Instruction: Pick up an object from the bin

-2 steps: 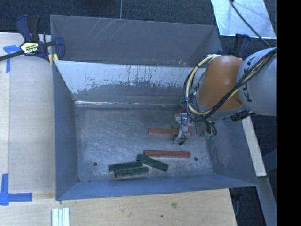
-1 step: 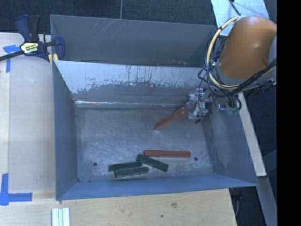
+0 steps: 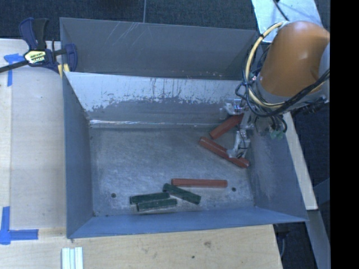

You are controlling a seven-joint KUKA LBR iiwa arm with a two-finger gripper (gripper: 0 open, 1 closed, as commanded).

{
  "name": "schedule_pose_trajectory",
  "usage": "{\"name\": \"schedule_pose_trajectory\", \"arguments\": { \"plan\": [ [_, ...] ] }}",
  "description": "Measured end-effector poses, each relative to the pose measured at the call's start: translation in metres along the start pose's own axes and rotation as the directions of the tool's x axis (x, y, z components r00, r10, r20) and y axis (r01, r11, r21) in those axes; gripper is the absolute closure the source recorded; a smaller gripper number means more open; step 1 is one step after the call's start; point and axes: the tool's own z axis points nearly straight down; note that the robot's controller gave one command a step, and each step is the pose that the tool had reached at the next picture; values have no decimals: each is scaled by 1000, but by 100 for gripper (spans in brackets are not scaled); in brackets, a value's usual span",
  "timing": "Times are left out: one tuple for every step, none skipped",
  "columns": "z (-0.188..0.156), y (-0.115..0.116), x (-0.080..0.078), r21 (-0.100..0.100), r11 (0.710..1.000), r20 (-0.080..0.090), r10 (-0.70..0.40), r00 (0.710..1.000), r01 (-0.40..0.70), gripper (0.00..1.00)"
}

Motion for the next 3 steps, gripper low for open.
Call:
{"name": "schedule_pose_trajectory", "arguments": {
  "plan": [
    [63,-35,35,2,933,-6,361,933,-361,0],
    [139,-50,48,2,891,-10,453,891,-453,0],
    [136,-51,45,1,893,0,450,893,-450,100]
  ]
}}
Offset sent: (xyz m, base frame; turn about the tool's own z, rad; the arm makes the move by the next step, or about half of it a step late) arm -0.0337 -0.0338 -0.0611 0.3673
